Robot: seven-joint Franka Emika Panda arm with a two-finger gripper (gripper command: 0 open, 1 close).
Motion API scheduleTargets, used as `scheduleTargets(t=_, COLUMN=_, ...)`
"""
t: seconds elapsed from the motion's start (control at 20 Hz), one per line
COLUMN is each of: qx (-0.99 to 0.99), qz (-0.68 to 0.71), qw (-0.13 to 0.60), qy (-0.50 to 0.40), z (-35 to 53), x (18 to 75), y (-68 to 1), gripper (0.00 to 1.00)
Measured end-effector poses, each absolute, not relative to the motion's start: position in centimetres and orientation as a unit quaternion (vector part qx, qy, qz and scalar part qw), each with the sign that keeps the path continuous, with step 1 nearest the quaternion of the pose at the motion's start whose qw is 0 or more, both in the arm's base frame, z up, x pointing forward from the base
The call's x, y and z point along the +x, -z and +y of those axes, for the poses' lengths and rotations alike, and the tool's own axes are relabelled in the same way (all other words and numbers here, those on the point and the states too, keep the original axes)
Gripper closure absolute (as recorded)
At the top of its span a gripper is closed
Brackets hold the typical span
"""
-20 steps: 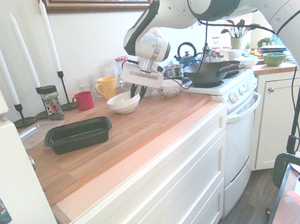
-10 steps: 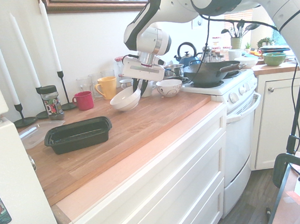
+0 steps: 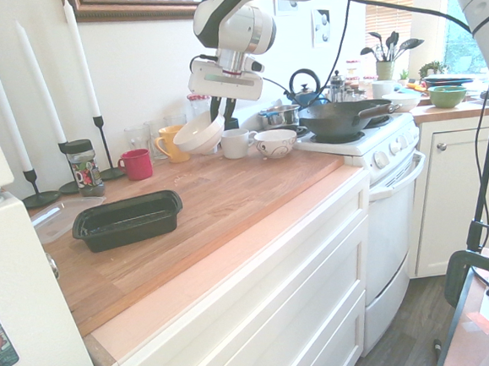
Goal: Put the cereal into the box
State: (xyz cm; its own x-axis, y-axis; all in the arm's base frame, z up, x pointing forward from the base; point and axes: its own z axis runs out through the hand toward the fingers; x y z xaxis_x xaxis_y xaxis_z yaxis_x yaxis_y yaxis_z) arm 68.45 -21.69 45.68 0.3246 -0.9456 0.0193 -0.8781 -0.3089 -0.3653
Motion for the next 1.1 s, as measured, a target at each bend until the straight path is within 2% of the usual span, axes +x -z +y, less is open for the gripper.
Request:
scheduleTargets(t=0.6, qx=-0.832, qz=0.531, qw=0.105, qy=0.122, z=-9.7, x=67.4, y=-49.4, gripper=1.00)
scheduleTargets(t=1.1, qx=-0.849, qz=0.511, qw=0.077, qy=0.109, z=-0.9, x=65.4, y=-46.4, gripper=1.00)
